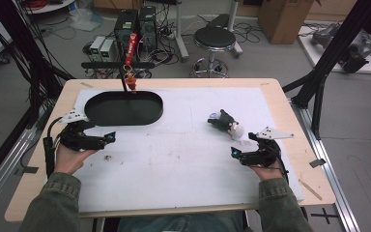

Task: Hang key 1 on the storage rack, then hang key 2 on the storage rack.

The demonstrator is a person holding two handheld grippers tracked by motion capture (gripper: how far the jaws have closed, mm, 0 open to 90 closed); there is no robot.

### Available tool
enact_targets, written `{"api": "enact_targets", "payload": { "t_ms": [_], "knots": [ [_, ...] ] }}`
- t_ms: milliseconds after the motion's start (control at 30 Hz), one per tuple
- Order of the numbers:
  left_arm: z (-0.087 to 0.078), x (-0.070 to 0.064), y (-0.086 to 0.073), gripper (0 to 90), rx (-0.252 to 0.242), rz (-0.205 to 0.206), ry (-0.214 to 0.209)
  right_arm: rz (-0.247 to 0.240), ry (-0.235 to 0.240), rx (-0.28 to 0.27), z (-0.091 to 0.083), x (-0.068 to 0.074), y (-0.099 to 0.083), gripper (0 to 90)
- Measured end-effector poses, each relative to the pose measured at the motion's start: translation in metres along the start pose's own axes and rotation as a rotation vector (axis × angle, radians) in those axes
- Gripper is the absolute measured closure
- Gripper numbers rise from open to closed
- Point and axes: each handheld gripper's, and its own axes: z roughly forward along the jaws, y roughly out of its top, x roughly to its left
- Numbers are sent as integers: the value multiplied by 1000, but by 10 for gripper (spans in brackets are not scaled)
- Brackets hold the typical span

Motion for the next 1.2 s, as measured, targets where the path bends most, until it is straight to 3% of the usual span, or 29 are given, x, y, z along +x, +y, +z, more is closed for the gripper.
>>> {"api": "enact_targets", "payload": {
  "t_ms": [133, 300, 600, 900, 1200],
  "knots": [
    [-3, -2, 0, 18, -11, 4, -2, -7, 0, 2, 1, 0, 0, 22],
    [-3, -6, -3, 18, 14, 34, 6, -3, 0, 2, 0, 0, 0, 22],
    [-7, -6, -30, 17, 20, 7, 25, -2, 3, 4, 0, 0, 0, 22],
    [-11, -15, -46, 17, 43, 30, 14, 11, 0, 31, 3, -2, 0, 21],
    [-12, -17, -59, 18, 67, 34, -12, -50, -49, 93, 15, -3, 23, 21]
  ]
}}
